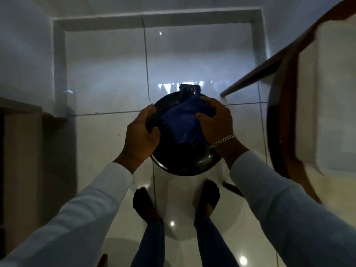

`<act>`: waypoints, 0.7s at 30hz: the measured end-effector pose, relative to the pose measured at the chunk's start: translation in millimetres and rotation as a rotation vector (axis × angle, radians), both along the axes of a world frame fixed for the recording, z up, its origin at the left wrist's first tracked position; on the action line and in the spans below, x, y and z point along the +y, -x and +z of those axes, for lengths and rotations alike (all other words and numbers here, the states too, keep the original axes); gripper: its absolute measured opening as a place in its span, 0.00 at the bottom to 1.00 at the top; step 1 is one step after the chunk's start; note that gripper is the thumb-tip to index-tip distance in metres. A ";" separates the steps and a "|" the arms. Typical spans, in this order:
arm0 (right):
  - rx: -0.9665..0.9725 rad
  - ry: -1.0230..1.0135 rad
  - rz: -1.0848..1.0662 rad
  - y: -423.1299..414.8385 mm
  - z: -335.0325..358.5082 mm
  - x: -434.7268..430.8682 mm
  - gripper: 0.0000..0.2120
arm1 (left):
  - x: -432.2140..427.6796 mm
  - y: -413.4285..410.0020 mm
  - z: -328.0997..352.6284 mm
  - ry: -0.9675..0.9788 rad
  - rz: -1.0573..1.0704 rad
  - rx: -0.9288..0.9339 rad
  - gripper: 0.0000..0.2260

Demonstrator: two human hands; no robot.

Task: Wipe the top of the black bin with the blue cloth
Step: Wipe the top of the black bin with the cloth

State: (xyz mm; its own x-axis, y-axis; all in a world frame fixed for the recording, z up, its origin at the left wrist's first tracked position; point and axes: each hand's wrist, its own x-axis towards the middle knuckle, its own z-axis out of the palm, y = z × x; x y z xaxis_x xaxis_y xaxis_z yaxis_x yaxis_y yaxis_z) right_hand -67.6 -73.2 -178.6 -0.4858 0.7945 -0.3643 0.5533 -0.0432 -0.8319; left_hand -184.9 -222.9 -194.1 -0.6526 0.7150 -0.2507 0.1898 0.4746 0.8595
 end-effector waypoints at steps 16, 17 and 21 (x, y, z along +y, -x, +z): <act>-0.499 -0.600 0.455 21.1 -99.8 -35.0 0.35 | -18.6 31.0 -99.7 0.287 -0.716 0.418 0.65; -0.506 -0.627 0.448 24.8 -103.4 -39.6 0.35 | -16.7 32.4 -100.2 0.278 -0.714 0.412 0.66; -0.500 -0.727 0.534 18.6 -112.3 -51.5 0.30 | -21.6 32.6 -102.1 0.262 -0.647 0.318 0.68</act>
State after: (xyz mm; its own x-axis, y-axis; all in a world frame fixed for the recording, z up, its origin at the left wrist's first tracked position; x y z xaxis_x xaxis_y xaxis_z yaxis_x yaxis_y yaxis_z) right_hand -86.2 -124.7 -290.9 -0.7651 0.6286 -0.1396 0.6426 0.7313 -0.2286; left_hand -217.5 -244.5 -296.2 -0.1934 0.9221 -0.3351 0.7182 0.3658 0.5919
